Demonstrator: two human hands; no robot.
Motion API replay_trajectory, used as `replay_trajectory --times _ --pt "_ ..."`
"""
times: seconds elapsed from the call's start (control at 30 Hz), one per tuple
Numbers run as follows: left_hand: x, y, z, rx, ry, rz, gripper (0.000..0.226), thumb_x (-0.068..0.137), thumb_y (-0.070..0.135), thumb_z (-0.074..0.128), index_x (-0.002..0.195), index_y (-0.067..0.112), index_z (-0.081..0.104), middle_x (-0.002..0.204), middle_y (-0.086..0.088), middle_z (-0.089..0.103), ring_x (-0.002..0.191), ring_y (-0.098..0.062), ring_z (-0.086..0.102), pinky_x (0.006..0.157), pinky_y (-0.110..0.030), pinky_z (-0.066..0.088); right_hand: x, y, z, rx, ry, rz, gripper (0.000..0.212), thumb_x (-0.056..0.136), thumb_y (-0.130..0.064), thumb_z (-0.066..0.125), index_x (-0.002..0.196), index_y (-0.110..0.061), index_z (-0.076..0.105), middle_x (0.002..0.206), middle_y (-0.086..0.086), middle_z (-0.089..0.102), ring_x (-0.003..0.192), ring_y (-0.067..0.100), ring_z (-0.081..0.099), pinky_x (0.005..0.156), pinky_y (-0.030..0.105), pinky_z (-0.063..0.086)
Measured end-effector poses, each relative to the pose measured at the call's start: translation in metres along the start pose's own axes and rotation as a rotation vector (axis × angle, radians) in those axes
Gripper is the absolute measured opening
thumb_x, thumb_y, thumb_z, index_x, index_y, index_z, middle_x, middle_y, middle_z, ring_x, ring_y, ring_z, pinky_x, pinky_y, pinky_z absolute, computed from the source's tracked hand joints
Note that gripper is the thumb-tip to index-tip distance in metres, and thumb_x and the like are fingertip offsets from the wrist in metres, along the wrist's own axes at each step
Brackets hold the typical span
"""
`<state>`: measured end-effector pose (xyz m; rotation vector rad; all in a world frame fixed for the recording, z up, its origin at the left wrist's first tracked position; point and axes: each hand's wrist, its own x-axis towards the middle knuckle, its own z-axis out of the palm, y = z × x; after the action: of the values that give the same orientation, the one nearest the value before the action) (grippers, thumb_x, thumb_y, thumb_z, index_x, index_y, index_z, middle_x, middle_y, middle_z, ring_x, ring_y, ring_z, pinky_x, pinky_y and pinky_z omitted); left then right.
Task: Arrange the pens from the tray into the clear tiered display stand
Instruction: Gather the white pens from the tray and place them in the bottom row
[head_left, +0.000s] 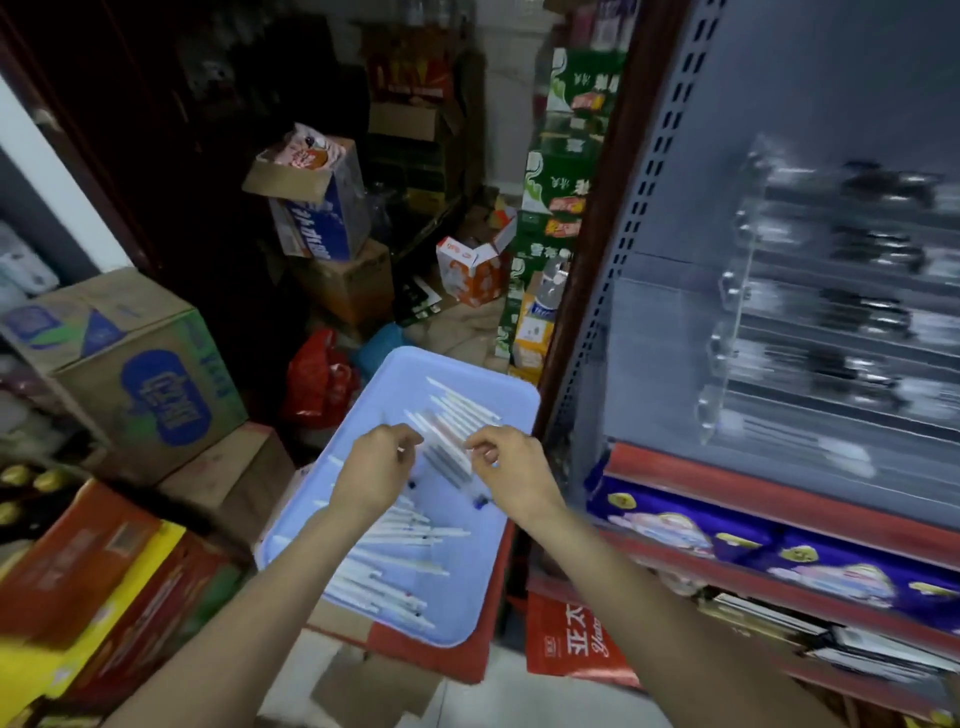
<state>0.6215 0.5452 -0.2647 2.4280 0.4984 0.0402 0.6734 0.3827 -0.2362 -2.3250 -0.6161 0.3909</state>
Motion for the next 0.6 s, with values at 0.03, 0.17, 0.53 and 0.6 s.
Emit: replay_trajectory --times 0.03,0.17,0.53,0.6 --pt "0.007 -0.014 0.003 0.083 -0.054 0.019 0.028 0.094 0.006 0.047 0.119 0.008 0.061 0.116 -0.017 0.062 0.1 -0.032 0.06 0.085 -0.033 0.048 0.007 0.003 0.014 -0.025 -0.023 0.041 0.026 0.094 -0.007 0.046 0.114 -0.007 0.064 0.115 0.011 0.064 0.101 0.025 0.062 0.087 0.037 0.051" --pt "0.03 -0.044 0.014 0.241 -0.141 -0.022 0.029 0.094 0.009 0.045 0.118 -0.002 0.057 0.113 -0.022 0.055 0.103 -0.037 0.055 0.085 -0.043 0.046 0.025 0.017 0.052 -0.189 -0.057 0.17 0.029 0.094 -0.011 0.048 0.121 -0.009 0.06 0.119 0.015 0.059 0.102 0.031 0.06 0.081 0.041 0.053" --pt "0.061 -0.054 0.024 0.04 -0.145 -0.373 0.044 0.088 0.025 0.062 0.058 0.011 0.033 0.058 -0.005 0.035 0.054 -0.024 0.043 0.047 -0.028 0.029 0.042 0.018 0.084 -0.572 -0.168 0.182 0.021 0.095 -0.015 0.05 0.112 -0.004 0.057 0.118 0.015 0.051 0.108 0.031 0.054 0.081 0.038 0.047" --pt "0.062 -0.058 0.022 -0.078 -0.102 -0.349 0.049 0.087 0.018 0.061 0.051 0.012 0.028 0.049 -0.006 0.031 0.044 -0.019 0.03 0.044 -0.025 0.02 0.045 0.017 0.088 -0.568 -0.162 0.184 0.014 0.093 -0.009 0.048 0.101 -0.003 0.057 0.109 0.014 0.054 0.102 0.032 0.056 0.075 0.037 0.045"
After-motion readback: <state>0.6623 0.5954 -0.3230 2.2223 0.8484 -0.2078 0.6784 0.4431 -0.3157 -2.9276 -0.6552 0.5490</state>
